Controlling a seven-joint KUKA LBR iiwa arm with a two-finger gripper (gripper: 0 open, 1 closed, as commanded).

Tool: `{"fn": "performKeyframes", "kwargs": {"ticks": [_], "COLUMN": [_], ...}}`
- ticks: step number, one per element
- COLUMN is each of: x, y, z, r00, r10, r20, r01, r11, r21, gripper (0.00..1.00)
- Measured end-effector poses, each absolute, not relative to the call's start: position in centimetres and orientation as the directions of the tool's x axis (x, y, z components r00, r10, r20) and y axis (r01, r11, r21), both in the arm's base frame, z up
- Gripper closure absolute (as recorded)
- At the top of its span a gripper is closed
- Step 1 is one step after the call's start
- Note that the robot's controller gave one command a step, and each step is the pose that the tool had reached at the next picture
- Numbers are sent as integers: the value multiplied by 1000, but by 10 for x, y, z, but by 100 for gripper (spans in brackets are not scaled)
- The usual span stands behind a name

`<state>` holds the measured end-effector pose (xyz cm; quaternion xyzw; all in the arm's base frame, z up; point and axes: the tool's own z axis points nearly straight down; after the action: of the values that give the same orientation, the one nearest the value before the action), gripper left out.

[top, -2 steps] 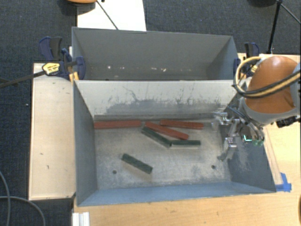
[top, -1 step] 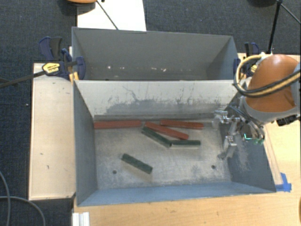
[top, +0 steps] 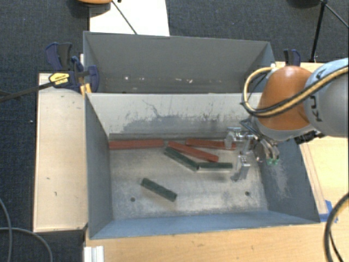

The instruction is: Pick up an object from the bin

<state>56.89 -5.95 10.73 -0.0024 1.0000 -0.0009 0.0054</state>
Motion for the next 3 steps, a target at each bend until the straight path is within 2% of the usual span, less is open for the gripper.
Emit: {"fn": "performKeyframes", "kwargs": {"ticks": [1, 2, 3], "x": [578, 583, 583], "y": [-36, -57, -57], "z": [79, 71, 71], "r00": [-977, -963, -962], "r10": [-214, -271, -272], "r20": [-1, -5, -5], "r01": [-214, -271, -272], "r11": [977, 963, 962], "r21": [2, -1, -1], "gripper": [0, 100, 100]}}
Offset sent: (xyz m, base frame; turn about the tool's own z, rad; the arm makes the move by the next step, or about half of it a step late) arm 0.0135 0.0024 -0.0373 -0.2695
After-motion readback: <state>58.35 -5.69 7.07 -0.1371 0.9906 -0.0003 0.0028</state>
